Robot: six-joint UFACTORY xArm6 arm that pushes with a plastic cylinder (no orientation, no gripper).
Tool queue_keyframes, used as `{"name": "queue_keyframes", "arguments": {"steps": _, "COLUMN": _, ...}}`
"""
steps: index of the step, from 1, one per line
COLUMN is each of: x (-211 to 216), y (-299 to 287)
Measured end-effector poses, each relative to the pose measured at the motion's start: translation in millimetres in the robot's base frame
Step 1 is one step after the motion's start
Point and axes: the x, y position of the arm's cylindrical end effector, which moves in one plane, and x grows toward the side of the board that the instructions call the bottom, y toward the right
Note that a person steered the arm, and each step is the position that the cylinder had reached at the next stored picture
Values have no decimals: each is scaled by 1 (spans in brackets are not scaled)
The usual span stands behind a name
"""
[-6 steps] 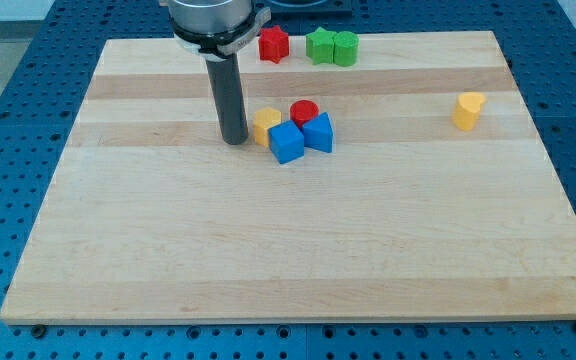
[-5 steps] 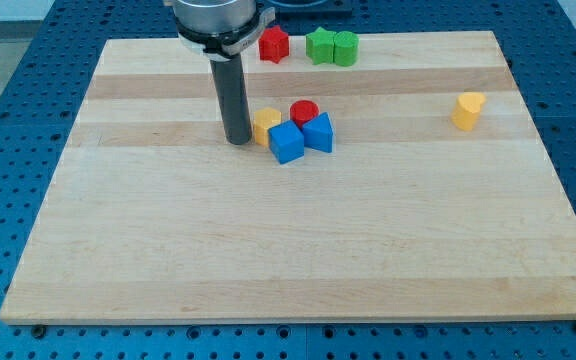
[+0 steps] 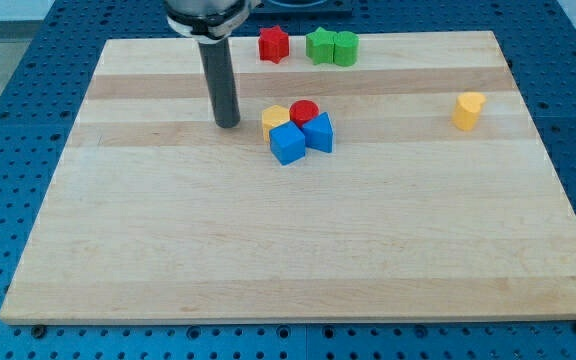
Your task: Move arm towards the top of the table
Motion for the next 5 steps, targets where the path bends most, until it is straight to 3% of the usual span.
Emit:
{"name": "queue_keyframes", "arguments": {"steps": 1, "x": -32, "y": -31}}
{"name": "queue_keyframes", "arguments": {"steps": 2, "x": -94, "y": -40}}
{"name": "queue_keyframes", "arguments": {"steps": 5, "x": -169, "y": -17}}
